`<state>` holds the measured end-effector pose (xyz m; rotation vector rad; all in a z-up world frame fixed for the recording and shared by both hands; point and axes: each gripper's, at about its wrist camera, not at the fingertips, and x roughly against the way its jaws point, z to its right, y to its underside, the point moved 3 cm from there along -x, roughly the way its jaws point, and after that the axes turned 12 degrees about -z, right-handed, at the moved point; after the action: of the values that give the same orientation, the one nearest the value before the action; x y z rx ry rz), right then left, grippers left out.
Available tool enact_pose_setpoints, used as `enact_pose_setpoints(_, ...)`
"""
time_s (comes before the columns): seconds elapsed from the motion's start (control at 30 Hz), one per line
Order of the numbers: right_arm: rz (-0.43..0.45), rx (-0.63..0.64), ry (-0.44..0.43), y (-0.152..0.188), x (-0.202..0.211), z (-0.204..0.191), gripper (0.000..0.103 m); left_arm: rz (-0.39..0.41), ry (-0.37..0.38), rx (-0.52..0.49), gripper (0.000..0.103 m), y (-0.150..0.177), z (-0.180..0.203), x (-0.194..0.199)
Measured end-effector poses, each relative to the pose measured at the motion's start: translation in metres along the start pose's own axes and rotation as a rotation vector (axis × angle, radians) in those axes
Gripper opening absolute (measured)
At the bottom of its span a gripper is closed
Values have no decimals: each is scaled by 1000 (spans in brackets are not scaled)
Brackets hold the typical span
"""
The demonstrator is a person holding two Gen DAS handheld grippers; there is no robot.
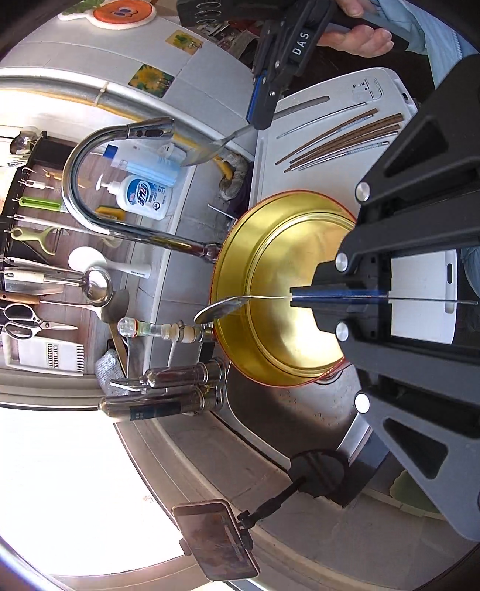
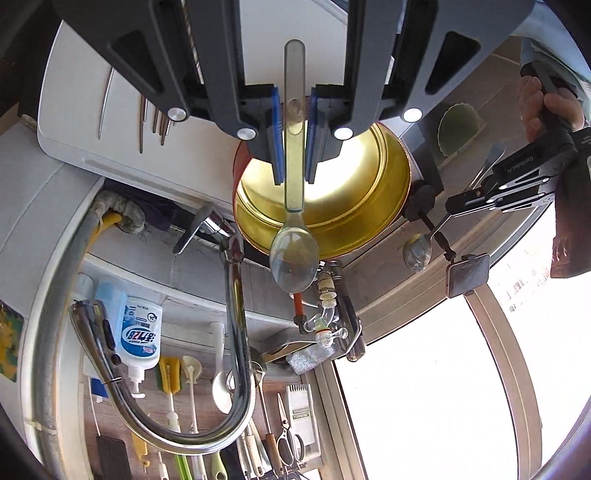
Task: Organize utensils
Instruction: 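Lift both spoons and carry them over the red-and-gold tin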
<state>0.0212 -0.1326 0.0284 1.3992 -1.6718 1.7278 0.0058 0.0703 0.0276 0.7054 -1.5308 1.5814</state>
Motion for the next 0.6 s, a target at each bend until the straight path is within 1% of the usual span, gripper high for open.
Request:
enact_pose_setpoints(0.1,-33,13,-29,-24,-19,-19,12,9,14,12,1,-8,-16,2)
enact_pose_setpoints(0.2,-69,5,-53,-45,-34,-29,12,19,24,0,1,-19,-24,0)
enact_pose_setpoints(0.27,-100,-6,-66,-58,-44,-31,12,11,37,-8,1,-26,-29,-4)
enact_pose_setpoints(0.37,-155,-24,-82,-69,-61,-33,12,-32,77,-12,1,-35,-34,-18)
enact_pose_setpoints(0.47,-205,-44,-71,-77,-78,-31,12,-69,93,-22,1,-42,-35,-35)
enact_pose_setpoints(0.6,-269,-71,-63,-78,-103,-23,12,-137,146,-12,1,-53,-35,-66)
